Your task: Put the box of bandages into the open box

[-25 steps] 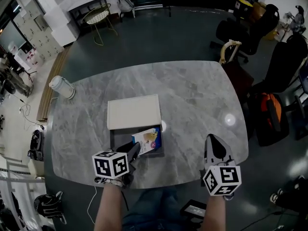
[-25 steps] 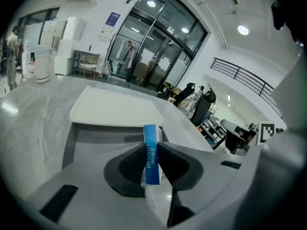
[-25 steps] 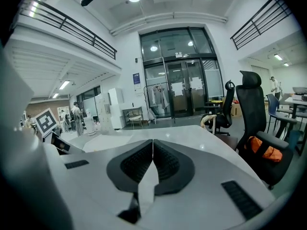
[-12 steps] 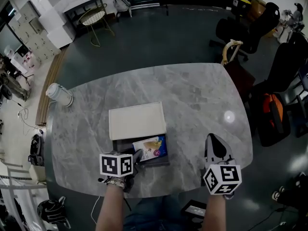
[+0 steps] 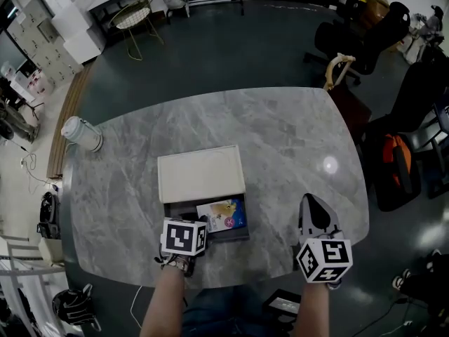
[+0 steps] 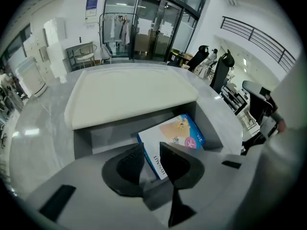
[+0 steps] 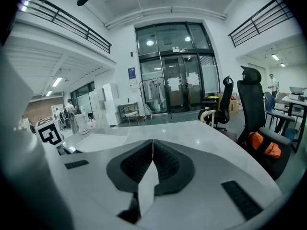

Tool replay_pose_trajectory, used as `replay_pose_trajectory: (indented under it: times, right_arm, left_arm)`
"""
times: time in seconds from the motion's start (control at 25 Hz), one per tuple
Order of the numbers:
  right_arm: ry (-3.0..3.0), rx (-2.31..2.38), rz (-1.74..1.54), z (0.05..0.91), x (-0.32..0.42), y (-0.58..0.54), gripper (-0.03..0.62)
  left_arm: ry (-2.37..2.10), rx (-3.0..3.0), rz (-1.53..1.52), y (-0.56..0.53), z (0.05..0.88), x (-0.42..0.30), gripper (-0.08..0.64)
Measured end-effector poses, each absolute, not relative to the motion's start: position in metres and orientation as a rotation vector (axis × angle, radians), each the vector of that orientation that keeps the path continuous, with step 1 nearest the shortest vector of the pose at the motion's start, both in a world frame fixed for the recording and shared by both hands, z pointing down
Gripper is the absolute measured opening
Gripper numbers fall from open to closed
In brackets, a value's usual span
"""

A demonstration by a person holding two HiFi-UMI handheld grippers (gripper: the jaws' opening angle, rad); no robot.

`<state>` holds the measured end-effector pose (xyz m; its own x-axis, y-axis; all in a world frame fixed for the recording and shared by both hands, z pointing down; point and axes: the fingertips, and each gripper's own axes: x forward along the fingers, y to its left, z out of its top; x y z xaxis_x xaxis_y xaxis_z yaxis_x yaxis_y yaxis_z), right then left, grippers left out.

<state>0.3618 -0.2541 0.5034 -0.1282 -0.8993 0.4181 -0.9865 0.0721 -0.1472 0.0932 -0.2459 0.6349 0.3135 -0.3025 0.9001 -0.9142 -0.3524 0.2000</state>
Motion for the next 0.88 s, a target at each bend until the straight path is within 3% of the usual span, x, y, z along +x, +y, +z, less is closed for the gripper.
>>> replay_pose_trajectory:
  times: [0.4, 0.88]
  right_arm:
    - [-2.217, 1.924, 0.424, 0.449, 0.354, -0.276, 0.025]
    - [-2.315, 1.975, 0.152, 0.359, 0.359, -0.285, 0.026]
  left_arm:
    - [-1.202, 1.953, 0.848, -0.282, 0.577, 0.093, 0.111]
    - [-1.487, 2.085, 0.507, -0.323, 0.466, 0.072, 0.017]
